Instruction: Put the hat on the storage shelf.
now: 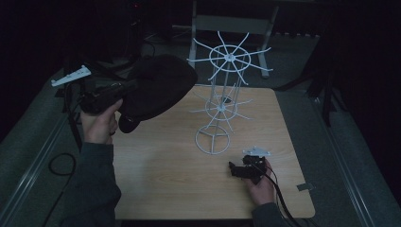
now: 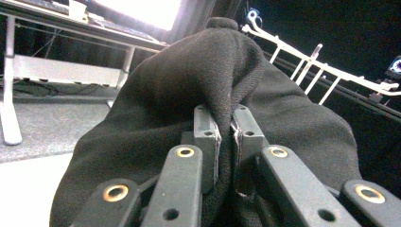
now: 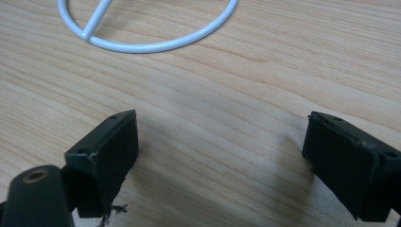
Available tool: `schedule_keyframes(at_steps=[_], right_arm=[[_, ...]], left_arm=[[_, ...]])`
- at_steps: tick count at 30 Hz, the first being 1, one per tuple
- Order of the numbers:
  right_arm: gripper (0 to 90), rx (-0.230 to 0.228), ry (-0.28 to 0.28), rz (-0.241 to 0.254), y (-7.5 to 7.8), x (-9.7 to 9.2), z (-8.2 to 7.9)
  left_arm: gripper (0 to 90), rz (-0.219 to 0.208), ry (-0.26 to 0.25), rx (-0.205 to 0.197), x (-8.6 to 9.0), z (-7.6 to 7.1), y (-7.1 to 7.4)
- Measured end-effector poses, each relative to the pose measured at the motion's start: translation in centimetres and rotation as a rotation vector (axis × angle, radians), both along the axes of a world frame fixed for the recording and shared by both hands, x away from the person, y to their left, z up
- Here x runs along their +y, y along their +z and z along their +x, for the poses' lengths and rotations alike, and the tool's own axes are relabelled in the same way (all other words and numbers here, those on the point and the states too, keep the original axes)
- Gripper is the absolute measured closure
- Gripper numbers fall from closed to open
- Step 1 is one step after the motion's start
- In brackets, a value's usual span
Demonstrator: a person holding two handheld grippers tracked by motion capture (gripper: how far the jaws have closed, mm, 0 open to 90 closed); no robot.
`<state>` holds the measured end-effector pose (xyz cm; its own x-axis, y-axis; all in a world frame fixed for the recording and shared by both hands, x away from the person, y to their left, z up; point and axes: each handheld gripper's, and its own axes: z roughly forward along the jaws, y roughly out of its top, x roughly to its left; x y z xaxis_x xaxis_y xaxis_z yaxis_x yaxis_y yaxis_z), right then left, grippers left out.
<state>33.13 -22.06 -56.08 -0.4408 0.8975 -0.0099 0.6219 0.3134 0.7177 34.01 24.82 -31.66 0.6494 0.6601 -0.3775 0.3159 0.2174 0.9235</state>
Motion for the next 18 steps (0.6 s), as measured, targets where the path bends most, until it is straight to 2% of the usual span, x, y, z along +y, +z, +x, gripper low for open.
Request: schedule_keyframes(at_steps=[18], right_arm=[[11.1, 0.000, 0.000, 0.001, 0.00, 0.01, 0.00]], left_arm=[[84.2, -0.046, -0.015, -0.016, 0.45, 0.03, 0.05]])
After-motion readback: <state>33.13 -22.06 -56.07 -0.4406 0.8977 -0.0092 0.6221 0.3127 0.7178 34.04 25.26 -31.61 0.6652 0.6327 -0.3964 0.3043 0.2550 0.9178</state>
